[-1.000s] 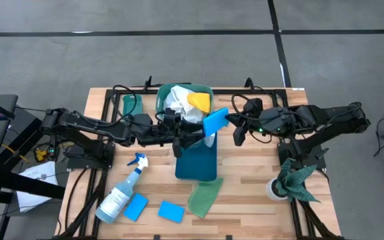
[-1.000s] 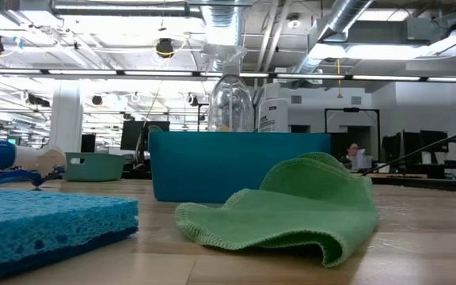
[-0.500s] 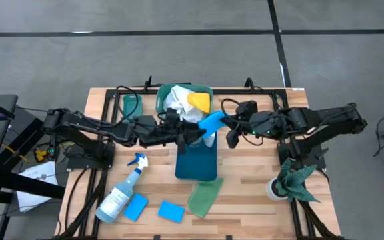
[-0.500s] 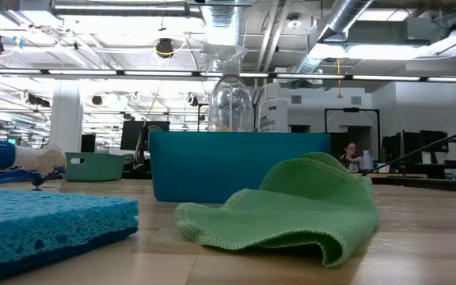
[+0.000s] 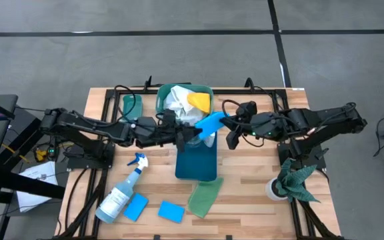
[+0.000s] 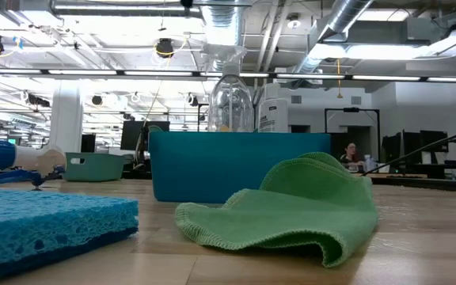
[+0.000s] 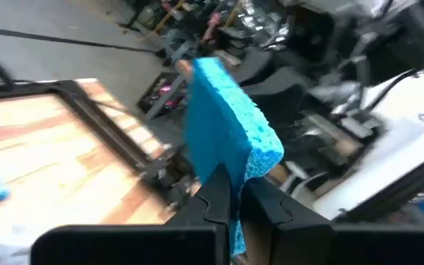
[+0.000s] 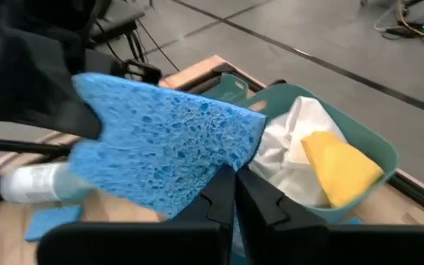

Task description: Pick & Place Kitchen Items

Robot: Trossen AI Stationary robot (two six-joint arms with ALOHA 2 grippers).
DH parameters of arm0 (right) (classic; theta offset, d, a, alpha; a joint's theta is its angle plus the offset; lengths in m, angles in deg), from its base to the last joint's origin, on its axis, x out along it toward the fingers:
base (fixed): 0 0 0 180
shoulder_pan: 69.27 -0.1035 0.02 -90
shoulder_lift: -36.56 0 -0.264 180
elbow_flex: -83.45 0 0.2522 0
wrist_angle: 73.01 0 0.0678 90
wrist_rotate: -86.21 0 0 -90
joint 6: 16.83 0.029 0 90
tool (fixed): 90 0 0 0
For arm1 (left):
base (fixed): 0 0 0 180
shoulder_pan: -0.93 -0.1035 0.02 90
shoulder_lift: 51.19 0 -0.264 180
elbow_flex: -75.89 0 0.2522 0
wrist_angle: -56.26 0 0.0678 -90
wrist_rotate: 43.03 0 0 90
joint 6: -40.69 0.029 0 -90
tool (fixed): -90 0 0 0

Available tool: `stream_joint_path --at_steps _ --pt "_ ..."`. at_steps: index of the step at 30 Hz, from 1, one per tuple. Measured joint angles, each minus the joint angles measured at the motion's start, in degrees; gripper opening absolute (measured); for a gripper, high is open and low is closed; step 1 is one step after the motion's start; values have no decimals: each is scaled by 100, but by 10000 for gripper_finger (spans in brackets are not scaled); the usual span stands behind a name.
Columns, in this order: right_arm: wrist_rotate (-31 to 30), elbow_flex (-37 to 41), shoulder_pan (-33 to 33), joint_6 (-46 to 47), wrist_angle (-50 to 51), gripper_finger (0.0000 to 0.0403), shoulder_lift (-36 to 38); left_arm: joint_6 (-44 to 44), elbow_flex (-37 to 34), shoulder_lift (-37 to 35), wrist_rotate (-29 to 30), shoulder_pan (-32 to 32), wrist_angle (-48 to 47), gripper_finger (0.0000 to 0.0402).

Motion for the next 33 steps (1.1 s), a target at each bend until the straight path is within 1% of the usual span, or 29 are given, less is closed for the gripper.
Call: stream_joint_path --at_steps 2,4,6,10,13,16,20,25,29,33 --pt "33 0 -68 -31 -191 26 30 20 -7 -141 138 -3 -246 5" --pt "209 -2 -82 -47 -348 50 61 55 -7 -349 307 -12 -579 3" --pt "306 0 -118 -50 -450 77 88 65 -6 -568 484 -38 -834 2" --pt "345 0 -150 -90 -605 136 177 67 -4 -1037 847 -48 -1639 2" --pt "330 -2 -176 -110 -708 171 185 43 -6 -1441 1238 -16 -2324 1" --pt "339 -3 -221 -135 -745 192 260 -131 -2 -1837 1699 -13 -2993 1" --pt "326 -2 -230 -137 -703 199 291 -588 -2 -2276 2451 -13 -3666 1" --pt "317 -2 -228 -158 -702 192 298 -1328 -2 -2600 3211 -14 -4475 1" --pt "315 -2 -228 -203 -649 184 298 -2129 -7 -2629 3596 -13 -5209 1" --pt "313 -2 -226 -222 -619 181 298 -2632 -323 -2657 3824 -34 -5255 2"
